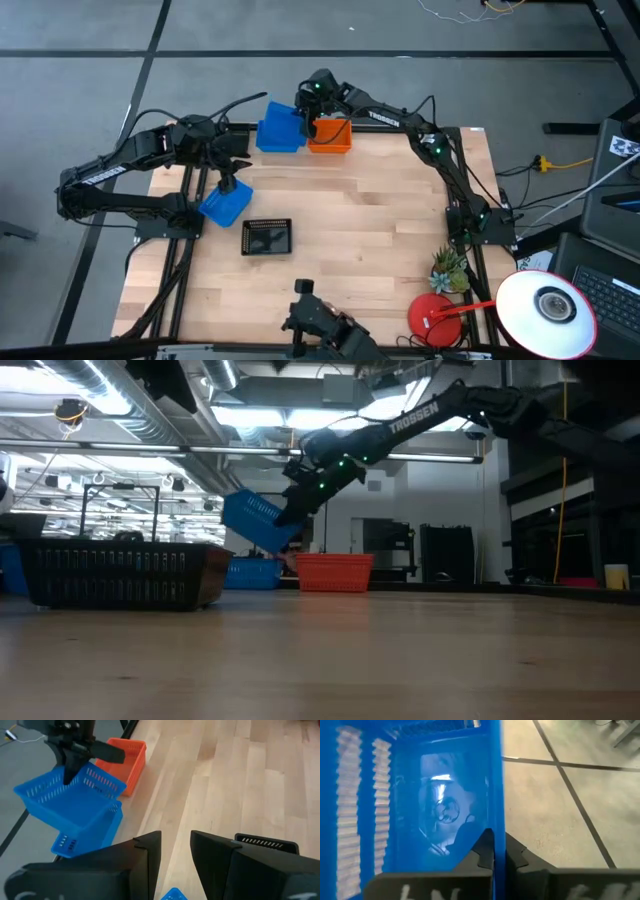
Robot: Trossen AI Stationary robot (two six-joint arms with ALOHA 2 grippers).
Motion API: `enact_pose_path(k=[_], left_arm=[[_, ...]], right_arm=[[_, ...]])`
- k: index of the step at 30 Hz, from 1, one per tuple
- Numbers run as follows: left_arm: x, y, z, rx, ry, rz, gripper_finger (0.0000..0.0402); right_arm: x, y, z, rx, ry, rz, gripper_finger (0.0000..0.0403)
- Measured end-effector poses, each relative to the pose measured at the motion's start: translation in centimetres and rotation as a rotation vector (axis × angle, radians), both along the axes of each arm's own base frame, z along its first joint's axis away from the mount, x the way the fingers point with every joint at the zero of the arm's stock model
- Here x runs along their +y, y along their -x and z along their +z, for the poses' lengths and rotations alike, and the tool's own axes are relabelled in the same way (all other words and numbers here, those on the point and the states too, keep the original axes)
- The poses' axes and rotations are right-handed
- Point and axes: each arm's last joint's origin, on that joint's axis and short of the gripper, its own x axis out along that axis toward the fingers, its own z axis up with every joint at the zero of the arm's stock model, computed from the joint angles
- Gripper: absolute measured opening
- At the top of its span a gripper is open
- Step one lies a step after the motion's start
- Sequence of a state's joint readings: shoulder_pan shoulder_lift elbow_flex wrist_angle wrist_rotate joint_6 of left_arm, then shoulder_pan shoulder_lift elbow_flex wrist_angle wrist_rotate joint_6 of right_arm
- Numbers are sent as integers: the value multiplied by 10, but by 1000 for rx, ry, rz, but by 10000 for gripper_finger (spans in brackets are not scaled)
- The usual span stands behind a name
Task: Stack baskets by color
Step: Stack the bottom blue bin on the top blue bin
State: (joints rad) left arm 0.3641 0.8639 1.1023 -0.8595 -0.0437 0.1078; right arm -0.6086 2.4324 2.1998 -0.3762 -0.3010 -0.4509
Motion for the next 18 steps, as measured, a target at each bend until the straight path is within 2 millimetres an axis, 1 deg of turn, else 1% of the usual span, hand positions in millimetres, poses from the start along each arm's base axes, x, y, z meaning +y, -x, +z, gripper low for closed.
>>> enact_pose_path(k=[4, 7, 9, 15, 18], left_arm=[[0, 0, 0, 0, 0, -1, 96], [0, 0, 0, 0, 0, -1, 96], [0, 0, 0, 0, 0, 0, 96], [0, 0, 0, 0, 0, -1, 96], [0, 0, 0, 0, 0, -1, 96]], right_arm=[[-1, -2, -6, -5, -5, 10, 2], [1, -3, -7, 2, -8, 16, 18], [2, -3, -7, 2, -10, 20, 41], [3, -6, -5, -13, -2, 23, 126], [5, -8, -4, -28, 8, 28, 152]])
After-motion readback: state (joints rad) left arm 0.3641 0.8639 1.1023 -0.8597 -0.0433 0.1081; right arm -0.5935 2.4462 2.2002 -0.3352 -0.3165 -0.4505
